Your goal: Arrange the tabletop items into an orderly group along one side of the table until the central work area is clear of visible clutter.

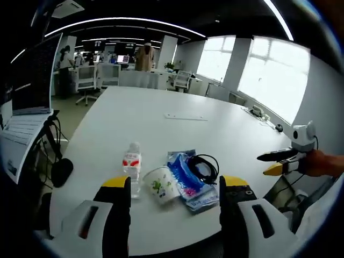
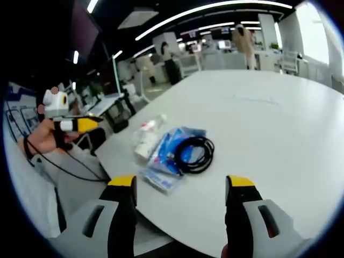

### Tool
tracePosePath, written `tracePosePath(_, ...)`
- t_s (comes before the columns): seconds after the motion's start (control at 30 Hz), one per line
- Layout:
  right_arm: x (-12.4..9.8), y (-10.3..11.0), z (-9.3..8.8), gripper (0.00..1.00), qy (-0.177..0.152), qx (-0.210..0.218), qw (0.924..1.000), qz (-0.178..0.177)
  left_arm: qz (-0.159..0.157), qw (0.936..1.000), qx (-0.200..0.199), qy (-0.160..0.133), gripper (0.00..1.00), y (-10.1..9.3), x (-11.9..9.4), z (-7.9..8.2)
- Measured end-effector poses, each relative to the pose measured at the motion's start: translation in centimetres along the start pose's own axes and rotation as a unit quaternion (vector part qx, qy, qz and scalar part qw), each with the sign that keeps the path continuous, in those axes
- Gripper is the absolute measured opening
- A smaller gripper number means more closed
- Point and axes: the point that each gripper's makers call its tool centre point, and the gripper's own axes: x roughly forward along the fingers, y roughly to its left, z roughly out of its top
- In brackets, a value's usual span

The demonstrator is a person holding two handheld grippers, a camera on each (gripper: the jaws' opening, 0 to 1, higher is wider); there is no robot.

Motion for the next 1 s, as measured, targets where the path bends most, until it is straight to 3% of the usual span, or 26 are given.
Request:
tracePosePath(0.37,0.09,0.41,-0.27,0.64,0.005,0.000,1.0000,0.003,-0.012,0.9999,-0.007,0.000,0.67,-0.83,0.18,-0.25)
tracePosePath(1.0,0.29,0.40,-0.77,0.63,0.010,0.007,0.9999,0.003,-0.014,0.9998,-0.015,0.004,0.67,-0.50,0.41,-0.66)
